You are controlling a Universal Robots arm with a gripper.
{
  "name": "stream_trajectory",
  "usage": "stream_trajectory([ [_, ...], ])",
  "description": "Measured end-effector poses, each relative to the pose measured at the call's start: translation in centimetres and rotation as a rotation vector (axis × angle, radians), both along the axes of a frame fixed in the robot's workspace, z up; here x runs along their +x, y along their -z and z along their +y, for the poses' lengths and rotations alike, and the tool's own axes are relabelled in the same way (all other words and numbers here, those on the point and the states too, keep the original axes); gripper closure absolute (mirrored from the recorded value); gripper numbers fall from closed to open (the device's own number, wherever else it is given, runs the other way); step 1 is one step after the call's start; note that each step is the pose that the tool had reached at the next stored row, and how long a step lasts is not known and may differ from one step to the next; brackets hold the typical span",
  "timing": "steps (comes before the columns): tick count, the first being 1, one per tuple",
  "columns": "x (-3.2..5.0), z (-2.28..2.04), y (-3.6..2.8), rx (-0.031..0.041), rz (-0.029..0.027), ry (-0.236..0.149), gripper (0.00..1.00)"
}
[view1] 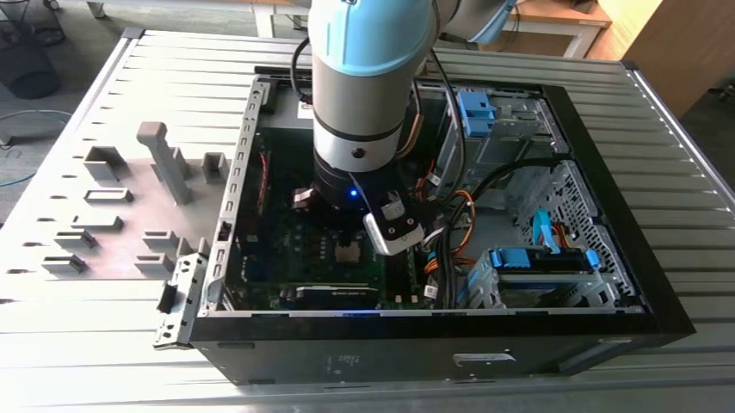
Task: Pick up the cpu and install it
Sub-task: 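Place the cpu into insertion slot, then close the cpu cover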
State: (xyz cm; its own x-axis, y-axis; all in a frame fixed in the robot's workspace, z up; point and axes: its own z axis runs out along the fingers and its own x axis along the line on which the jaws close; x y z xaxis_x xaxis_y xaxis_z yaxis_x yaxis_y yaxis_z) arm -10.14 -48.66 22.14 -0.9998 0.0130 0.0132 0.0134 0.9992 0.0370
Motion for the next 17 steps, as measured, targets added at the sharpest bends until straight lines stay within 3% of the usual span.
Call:
stream_trajectory([
  [17,0.0,0.0,0.0,-0.001,0.0,0.0,0.89],
])
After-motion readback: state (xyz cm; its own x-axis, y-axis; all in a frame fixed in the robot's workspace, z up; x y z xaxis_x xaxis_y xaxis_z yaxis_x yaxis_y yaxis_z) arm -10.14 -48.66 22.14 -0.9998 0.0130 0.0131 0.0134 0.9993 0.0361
